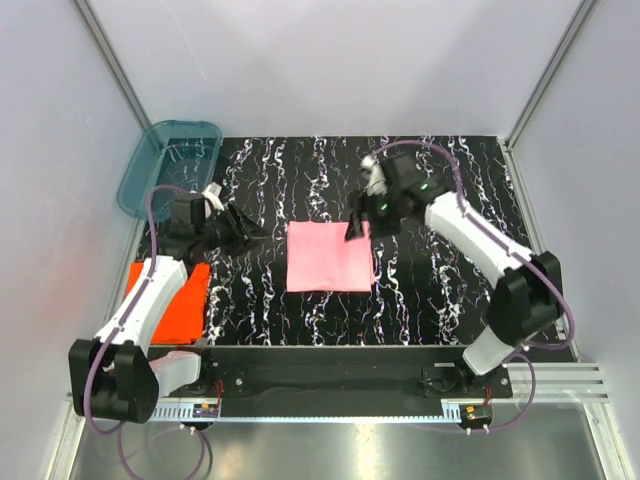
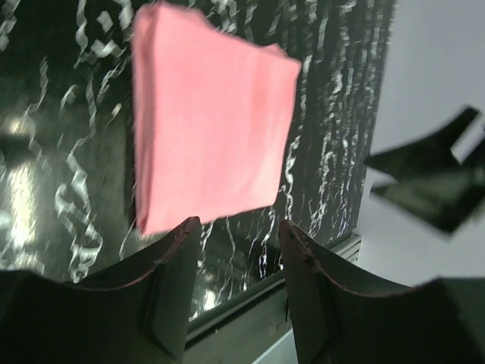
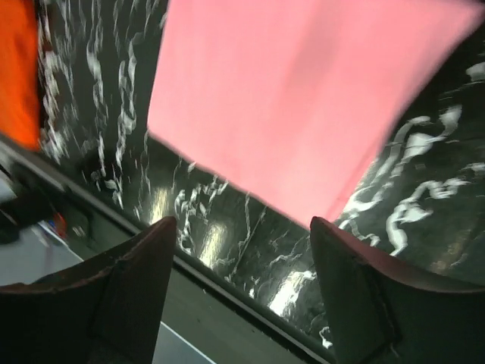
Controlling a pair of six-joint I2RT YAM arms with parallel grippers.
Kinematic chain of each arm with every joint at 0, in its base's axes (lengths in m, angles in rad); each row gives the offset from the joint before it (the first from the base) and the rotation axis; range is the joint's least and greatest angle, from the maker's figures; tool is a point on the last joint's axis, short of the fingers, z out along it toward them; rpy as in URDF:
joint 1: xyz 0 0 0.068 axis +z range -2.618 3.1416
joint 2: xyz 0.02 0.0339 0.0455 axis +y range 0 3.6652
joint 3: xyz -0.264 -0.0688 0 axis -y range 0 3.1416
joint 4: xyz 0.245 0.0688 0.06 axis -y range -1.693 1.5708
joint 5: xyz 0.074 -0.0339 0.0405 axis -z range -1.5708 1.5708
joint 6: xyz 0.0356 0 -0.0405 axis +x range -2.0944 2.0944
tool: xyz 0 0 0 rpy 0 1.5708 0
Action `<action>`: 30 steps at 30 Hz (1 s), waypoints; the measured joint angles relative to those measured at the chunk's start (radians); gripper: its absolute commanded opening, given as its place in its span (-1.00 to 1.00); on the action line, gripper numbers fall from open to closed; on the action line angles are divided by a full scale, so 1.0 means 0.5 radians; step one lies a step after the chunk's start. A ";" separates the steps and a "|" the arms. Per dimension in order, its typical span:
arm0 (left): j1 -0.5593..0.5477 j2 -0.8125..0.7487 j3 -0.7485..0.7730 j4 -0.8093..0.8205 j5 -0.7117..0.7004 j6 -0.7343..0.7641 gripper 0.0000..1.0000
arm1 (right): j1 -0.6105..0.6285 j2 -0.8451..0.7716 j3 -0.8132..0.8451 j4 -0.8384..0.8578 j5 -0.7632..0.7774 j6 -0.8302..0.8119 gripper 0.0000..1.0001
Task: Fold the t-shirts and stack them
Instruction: Neatly place the folded tshirt to the corner
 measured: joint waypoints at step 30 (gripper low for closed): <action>0.268 -0.426 -0.163 -0.754 -0.382 -0.548 0.24 | 1.656 0.362 -0.764 1.355 1.621 -1.806 -0.03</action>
